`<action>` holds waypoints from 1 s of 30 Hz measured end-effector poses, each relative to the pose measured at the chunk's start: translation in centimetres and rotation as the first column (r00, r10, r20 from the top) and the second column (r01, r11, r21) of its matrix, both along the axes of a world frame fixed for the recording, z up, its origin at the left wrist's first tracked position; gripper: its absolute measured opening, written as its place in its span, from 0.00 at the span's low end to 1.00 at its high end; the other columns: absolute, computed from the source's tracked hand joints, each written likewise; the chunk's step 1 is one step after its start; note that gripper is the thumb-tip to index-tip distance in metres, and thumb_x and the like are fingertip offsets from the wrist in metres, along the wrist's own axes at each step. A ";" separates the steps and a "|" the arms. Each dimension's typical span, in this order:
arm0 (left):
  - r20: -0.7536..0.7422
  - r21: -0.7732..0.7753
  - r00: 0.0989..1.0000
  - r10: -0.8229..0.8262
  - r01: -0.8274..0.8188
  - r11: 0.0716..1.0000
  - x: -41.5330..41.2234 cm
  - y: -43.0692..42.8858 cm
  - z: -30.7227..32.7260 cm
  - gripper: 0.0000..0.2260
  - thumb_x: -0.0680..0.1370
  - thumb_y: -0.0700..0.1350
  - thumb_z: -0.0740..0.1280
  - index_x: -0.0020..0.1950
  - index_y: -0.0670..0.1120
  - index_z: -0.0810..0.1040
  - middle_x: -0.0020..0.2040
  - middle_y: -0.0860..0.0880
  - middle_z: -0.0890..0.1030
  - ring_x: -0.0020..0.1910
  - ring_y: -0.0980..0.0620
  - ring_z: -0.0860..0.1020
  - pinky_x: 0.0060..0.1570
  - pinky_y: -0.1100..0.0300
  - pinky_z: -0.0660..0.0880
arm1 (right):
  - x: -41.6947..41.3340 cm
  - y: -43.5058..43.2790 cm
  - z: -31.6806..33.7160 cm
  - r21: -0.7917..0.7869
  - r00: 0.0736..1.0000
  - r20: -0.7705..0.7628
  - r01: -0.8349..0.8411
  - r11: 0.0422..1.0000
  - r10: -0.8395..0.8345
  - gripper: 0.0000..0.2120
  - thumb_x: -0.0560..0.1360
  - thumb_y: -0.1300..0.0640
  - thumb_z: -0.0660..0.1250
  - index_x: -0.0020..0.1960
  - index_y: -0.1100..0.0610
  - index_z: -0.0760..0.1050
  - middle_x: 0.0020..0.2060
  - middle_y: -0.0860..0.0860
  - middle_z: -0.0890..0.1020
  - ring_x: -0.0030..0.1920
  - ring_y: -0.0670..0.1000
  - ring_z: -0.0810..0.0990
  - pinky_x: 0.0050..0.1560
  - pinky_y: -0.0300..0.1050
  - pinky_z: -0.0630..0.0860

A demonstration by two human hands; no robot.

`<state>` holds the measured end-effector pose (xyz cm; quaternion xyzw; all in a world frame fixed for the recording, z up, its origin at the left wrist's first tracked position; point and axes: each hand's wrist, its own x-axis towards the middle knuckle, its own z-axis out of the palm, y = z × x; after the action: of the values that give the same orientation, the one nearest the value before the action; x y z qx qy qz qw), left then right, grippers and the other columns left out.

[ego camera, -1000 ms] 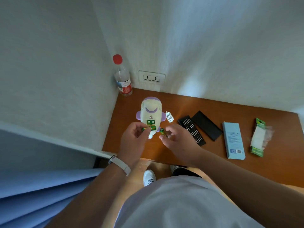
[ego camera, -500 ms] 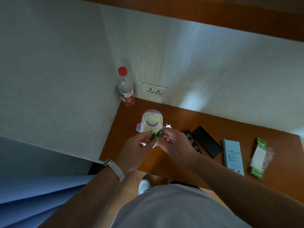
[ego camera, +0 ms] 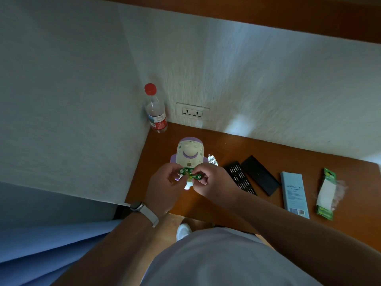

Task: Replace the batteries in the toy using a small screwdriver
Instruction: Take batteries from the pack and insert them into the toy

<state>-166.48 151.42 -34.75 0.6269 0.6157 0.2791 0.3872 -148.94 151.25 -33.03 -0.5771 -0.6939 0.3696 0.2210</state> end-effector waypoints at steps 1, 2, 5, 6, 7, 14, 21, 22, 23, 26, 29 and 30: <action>-0.015 0.016 1.000 -0.006 0.006 1.000 0.1 0.0 -0.2 0.10 0.76 0.45 0.74 0.56 0.45 0.79 0.49 0.52 0.82 0.48 0.52 0.80 0.46 0.68 0.75 | -0.1 0.0 -0.2 0.006 1.000 -0.001 0.006 1.000 -0.006 0.09 0.72 0.63 0.73 0.52 0.61 0.80 0.36 0.40 0.73 0.37 0.33 0.75 0.36 0.26 0.70; -0.030 0.031 0.999 -0.011 0.012 0.999 0.1 -0.1 -0.4 0.11 0.76 0.46 0.74 0.56 0.45 0.80 0.50 0.51 0.83 0.49 0.52 0.80 0.47 0.65 0.77 | -0.1 0.0 -0.4 0.014 1.000 0.004 0.011 1.000 -0.011 0.09 0.72 0.63 0.72 0.51 0.61 0.80 0.36 0.41 0.74 0.36 0.34 0.75 0.36 0.25 0.70; -0.067 0.051 0.998 0.015 -0.011 0.999 0.4 -0.4 -0.8 0.14 0.75 0.51 0.73 0.55 0.45 0.81 0.52 0.50 0.83 0.50 0.52 0.80 0.50 0.59 0.79 | -0.4 -0.1 -0.9 0.049 0.999 0.028 0.015 0.999 -0.016 0.07 0.73 0.62 0.72 0.50 0.60 0.79 0.37 0.42 0.74 0.35 0.35 0.74 0.36 0.26 0.69; -0.074 0.059 0.997 0.022 -0.017 0.998 0.5 -0.4 -0.9 0.12 0.76 0.49 0.74 0.55 0.45 0.81 0.52 0.49 0.83 0.50 0.51 0.79 0.50 0.59 0.79 | -0.5 -0.1 -1.1 0.058 0.999 0.033 0.012 0.998 -0.013 0.08 0.73 0.61 0.72 0.51 0.59 0.79 0.38 0.43 0.75 0.37 0.36 0.75 0.37 0.26 0.69; -0.079 0.073 0.997 0.025 -0.019 0.997 0.6 -0.5 -1.0 0.11 0.76 0.47 0.74 0.55 0.44 0.81 0.51 0.49 0.83 0.50 0.51 0.79 0.49 0.60 0.78 | -0.6 0.0 -1.3 0.063 0.999 0.041 0.009 0.998 -0.012 0.08 0.73 0.59 0.72 0.52 0.59 0.79 0.40 0.45 0.77 0.39 0.39 0.76 0.39 0.28 0.72; -0.154 0.109 0.988 0.005 0.012 0.994 1.1 -0.3 -1.9 0.11 0.76 0.43 0.74 0.56 0.41 0.82 0.52 0.45 0.81 0.49 0.49 0.79 0.43 0.68 0.70 | -0.9 0.1 -2.1 0.030 0.997 0.071 0.003 1.000 -0.006 0.12 0.75 0.57 0.71 0.57 0.59 0.78 0.48 0.53 0.81 0.47 0.50 0.80 0.49 0.48 0.81; -0.130 0.120 0.991 0.019 -0.004 0.993 1.1 -0.2 -2.1 0.11 0.75 0.43 0.75 0.54 0.41 0.81 0.52 0.45 0.80 0.50 0.48 0.79 0.48 0.60 0.78 | -0.8 0.1 -2.3 0.017 0.998 0.062 0.017 1.000 -0.018 0.07 0.75 0.58 0.71 0.52 0.59 0.78 0.41 0.46 0.75 0.38 0.41 0.73 0.40 0.32 0.68; -0.118 0.109 0.993 0.024 -0.011 0.994 1.1 -0.2 -2.1 0.11 0.75 0.43 0.75 0.55 0.41 0.81 0.52 0.45 0.80 0.51 0.49 0.79 0.48 0.59 0.78 | -0.7 0.1 -2.3 0.014 0.998 0.066 0.019 1.000 -0.019 0.07 0.75 0.58 0.71 0.52 0.59 0.77 0.40 0.45 0.74 0.37 0.40 0.72 0.39 0.31 0.66; -0.103 0.103 0.994 0.027 -0.016 0.995 1.0 -0.2 -2.1 0.12 0.74 0.44 0.75 0.55 0.41 0.81 0.52 0.46 0.79 0.51 0.49 0.79 0.48 0.58 0.79 | -0.7 0.1 -2.3 0.007 0.998 0.065 0.020 1.000 -0.020 0.07 0.75 0.58 0.71 0.52 0.58 0.77 0.40 0.45 0.74 0.37 0.39 0.72 0.39 0.30 0.65; -0.054 0.085 0.998 0.040 -0.036 0.996 1.1 -0.3 -2.0 0.17 0.72 0.51 0.71 0.55 0.42 0.80 0.51 0.49 0.78 0.49 0.51 0.79 0.46 0.59 0.79 | -0.5 0.0 -2.4 -0.004 0.999 0.036 0.038 0.999 -0.038 0.07 0.75 0.59 0.71 0.48 0.53 0.74 0.37 0.42 0.74 0.37 0.39 0.74 0.37 0.27 0.68; -0.017 0.084 0.998 0.060 -0.058 0.995 1.1 -0.1 -2.2 0.14 0.74 0.46 0.75 0.55 0.41 0.79 0.50 0.51 0.76 0.49 0.50 0.79 0.45 0.61 0.79 | -0.1 -0.1 -2.6 -0.013 0.997 0.019 0.077 0.997 -0.076 0.06 0.75 0.61 0.71 0.46 0.55 0.73 0.34 0.40 0.72 0.35 0.35 0.74 0.35 0.26 0.69; -0.009 0.084 0.998 0.065 -0.064 0.994 1.0 0.1 -2.3 0.13 0.75 0.43 0.75 0.56 0.41 0.78 0.50 0.51 0.76 0.49 0.49 0.80 0.45 0.62 0.79 | 0.2 -0.1 -2.6 -0.027 0.996 0.013 0.089 0.996 -0.088 0.05 0.75 0.61 0.71 0.46 0.57 0.75 0.35 0.40 0.73 0.36 0.33 0.75 0.35 0.26 0.69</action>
<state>-165.45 151.50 -37.03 0.6240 0.6257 0.3134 0.3479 -148.79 151.16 -35.65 -0.6124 -0.6638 0.3655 0.2251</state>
